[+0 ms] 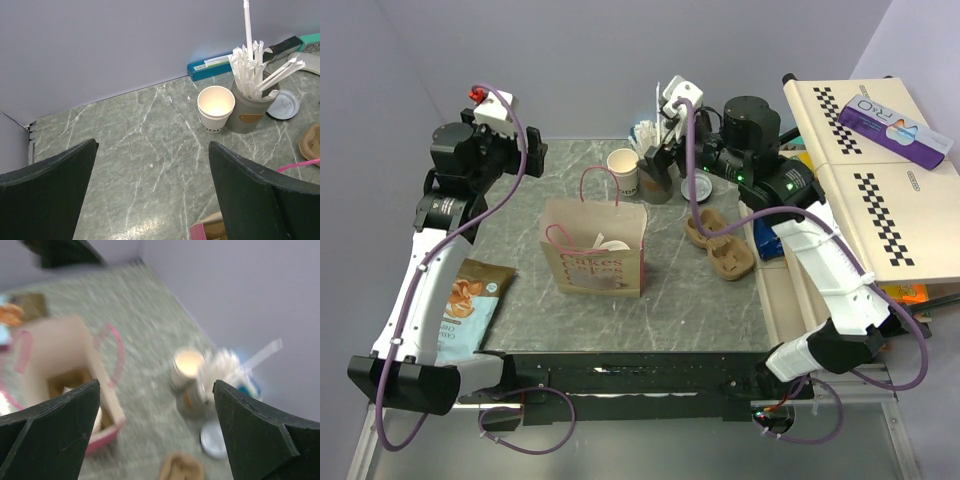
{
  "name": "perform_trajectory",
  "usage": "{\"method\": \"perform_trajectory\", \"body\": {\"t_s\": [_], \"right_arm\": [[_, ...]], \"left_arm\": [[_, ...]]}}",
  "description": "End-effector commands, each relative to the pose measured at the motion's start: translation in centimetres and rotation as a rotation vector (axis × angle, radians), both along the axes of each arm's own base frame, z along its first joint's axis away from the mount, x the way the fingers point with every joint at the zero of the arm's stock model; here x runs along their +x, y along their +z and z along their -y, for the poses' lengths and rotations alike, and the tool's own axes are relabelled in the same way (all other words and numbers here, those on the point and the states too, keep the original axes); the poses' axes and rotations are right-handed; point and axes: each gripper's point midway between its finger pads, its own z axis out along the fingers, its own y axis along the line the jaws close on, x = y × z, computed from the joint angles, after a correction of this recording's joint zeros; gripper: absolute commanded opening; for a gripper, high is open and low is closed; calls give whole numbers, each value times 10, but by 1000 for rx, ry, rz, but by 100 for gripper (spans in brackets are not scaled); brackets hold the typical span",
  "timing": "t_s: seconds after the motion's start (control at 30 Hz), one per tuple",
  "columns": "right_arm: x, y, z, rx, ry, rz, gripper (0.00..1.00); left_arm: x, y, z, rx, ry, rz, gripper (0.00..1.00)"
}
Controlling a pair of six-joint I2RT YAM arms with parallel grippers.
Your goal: Pack the takeout coffee
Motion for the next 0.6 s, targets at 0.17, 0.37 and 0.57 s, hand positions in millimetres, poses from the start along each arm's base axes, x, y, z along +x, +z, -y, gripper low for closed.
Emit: {"method": "perform_trajectory", "body": {"t_s": [0.17, 0.37, 0.57], "right_arm": [[42, -45, 84, -34, -527, -134, 100], [51, -55, 93, -77, -585, -99, 100], [54, -47, 98, -76, -610, -72, 100]], "left_arm": [[14, 16, -1, -59, -12, 27, 99], [18, 15, -6, -60, -11, 22, 99], [16, 14, -13, -59, 11, 28, 100]]}}
